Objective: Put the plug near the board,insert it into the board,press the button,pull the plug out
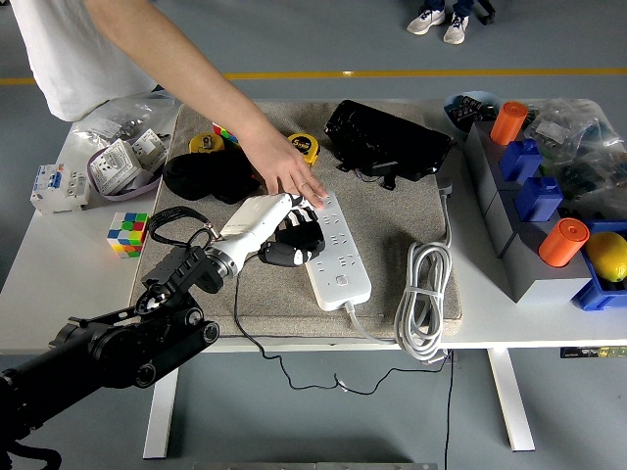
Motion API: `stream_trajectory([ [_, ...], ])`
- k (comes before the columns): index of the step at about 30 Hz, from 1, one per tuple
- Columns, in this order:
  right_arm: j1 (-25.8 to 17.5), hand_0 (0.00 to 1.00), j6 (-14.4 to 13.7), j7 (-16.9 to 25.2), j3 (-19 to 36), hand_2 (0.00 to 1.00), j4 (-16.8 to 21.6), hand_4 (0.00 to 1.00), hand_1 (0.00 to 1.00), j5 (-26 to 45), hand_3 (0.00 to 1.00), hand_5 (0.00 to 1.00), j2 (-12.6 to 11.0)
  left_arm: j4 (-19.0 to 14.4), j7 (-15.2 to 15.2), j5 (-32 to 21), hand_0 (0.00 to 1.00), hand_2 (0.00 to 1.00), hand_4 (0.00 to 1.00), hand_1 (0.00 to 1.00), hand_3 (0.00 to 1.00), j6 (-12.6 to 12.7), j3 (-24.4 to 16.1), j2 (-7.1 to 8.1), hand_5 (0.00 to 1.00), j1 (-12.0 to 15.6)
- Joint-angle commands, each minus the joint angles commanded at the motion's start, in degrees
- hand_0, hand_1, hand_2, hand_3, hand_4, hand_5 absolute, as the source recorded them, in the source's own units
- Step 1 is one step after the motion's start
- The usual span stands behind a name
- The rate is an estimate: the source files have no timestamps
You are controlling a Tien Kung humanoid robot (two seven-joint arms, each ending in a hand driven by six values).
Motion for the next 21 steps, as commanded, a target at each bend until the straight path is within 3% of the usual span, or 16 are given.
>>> stream_trajectory([
  [13, 0.1, 0.672, 0.0, 0.0, 0.2, 0.679, 0.0, 0.998, 0.686, 0.0, 0.582, 0.563, 0.3, -1.5, -3.3, -3.3, 0.242, 0.392, 0.750, 0.367, 0.531, 2.2, -2.0, 0.60, 0.002, 0.6],
  [21, -0.2, 0.671, 0.0, 0.0, 0.3, 0.680, -0.1, 0.998, 0.685, 0.0, 0.582, 0.559, 0.4, -4.8, -4.0, -1.7, 0.245, 0.399, 0.760, 0.376, 0.536, 2.3, -6.7, 3.77, 0.002, 2.9],
])
